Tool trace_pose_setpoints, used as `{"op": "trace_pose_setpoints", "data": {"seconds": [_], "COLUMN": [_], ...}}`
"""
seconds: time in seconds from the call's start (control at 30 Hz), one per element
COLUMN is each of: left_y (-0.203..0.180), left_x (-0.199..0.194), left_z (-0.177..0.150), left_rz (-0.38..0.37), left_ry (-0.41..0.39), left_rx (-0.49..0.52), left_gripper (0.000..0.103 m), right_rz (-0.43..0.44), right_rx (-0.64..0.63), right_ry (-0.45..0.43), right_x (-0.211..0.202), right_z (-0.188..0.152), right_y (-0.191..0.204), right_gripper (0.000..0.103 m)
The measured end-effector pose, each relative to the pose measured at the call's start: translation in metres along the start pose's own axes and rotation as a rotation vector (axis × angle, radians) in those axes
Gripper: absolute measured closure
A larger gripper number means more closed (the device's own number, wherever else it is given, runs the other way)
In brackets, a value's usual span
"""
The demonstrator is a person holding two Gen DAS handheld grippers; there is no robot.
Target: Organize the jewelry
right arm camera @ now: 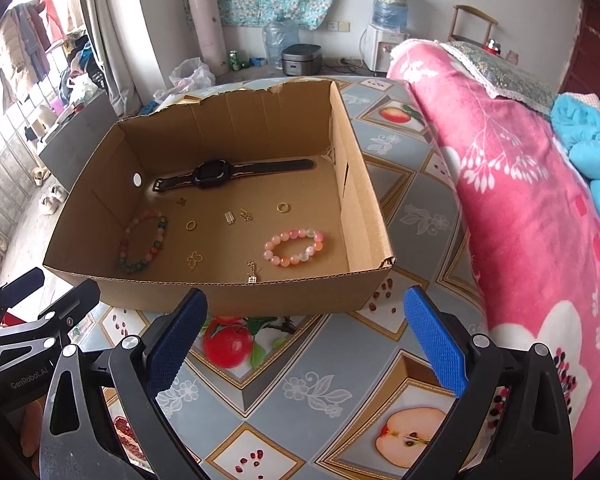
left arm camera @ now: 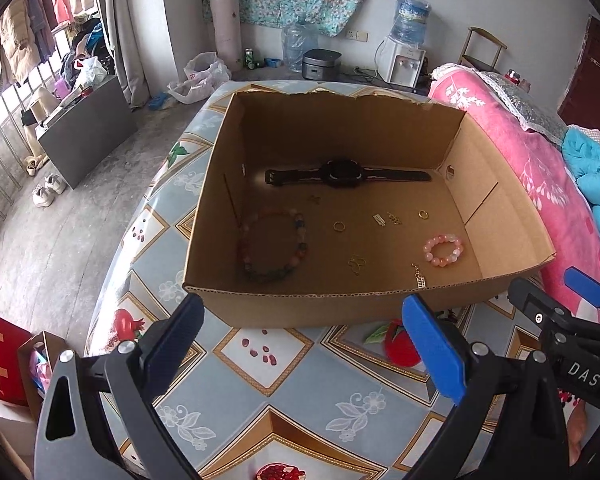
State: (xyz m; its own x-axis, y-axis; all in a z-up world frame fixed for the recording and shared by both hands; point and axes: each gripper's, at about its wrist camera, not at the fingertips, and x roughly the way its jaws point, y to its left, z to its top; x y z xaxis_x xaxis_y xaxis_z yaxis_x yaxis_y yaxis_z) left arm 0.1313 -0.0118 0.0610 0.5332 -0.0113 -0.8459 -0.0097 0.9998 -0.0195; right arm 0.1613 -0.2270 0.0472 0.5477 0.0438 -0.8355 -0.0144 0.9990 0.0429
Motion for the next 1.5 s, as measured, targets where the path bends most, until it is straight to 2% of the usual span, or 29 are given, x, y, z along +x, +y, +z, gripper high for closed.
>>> {"op": "trace_pose_setpoints", "data": {"seconds": [1.5], "left_y": [-0.0018], "left_x": [0.0029], "left_z": [0.0001], "left_rz": [-0.018], "left_ry": [0.01], "left_rx": [-0.008], "left_gripper": [0.006], "right_rz": [-0.002], "right_rx": [-0.003], "right_ry": [0.001], "right_x": [-0.0006], "right_z": [0.0017], "right_y": [0.0045], "right_gripper": [0.008]}}
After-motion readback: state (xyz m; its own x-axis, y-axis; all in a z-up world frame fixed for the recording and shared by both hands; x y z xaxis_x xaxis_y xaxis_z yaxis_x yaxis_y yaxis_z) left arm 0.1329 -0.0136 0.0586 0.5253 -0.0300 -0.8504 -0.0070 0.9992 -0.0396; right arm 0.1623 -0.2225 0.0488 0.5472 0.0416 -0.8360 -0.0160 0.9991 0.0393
